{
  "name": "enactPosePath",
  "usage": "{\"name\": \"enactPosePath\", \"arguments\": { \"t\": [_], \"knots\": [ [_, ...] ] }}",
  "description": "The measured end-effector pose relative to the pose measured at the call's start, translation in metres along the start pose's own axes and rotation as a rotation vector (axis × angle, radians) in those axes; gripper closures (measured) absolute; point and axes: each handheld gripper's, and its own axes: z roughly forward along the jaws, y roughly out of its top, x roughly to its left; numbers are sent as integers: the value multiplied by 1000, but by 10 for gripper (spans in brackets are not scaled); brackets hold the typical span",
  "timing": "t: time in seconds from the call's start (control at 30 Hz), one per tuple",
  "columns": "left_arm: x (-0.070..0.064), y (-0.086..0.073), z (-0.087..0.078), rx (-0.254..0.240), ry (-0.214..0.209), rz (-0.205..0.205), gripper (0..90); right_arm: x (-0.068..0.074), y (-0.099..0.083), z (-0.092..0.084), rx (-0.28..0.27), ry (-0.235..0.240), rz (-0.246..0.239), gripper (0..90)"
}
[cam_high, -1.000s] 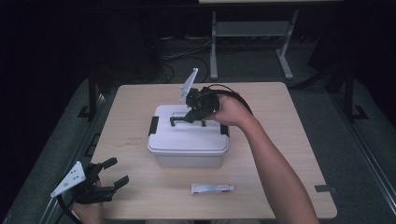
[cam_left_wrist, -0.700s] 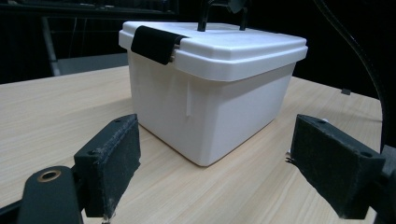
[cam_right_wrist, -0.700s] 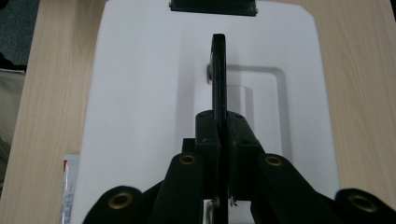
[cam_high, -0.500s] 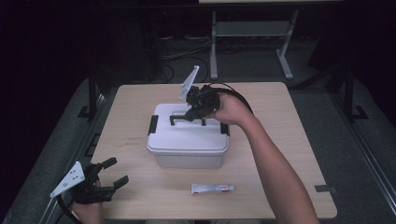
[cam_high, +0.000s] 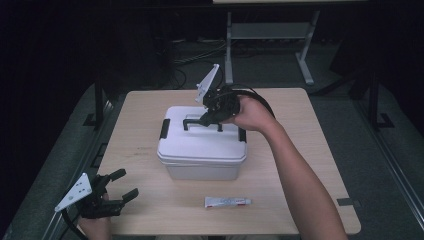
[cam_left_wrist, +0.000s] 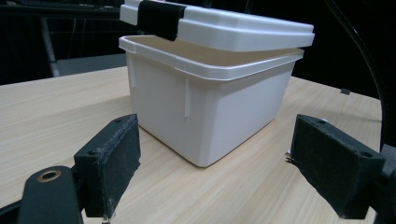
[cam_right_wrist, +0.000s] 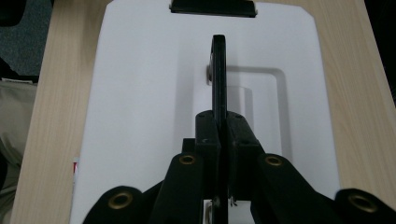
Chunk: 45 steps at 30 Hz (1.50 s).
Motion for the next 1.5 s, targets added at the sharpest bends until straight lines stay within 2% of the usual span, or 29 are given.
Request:
{"name": "enactPosePath", "arguments": {
  "t": [0.3,0.63,1.17,1.43,1.5],
  "knots": [
    [-1,0,1,3,0,4,157,8,-10,-26,-15,-26,10,847],
    [-2,0,2,7,2,5,157,18,-30,-57,-22,-68,39,846],
    [-4,1,4,23,1,19,157,36,-75,-106,-14,-140,92,846],
    [-5,1,4,29,1,21,157,46,-98,-128,-10,-175,137,845],
    [-5,1,4,32,3,24,157,50,-109,-136,-11,-181,152,845]
  ]
}}
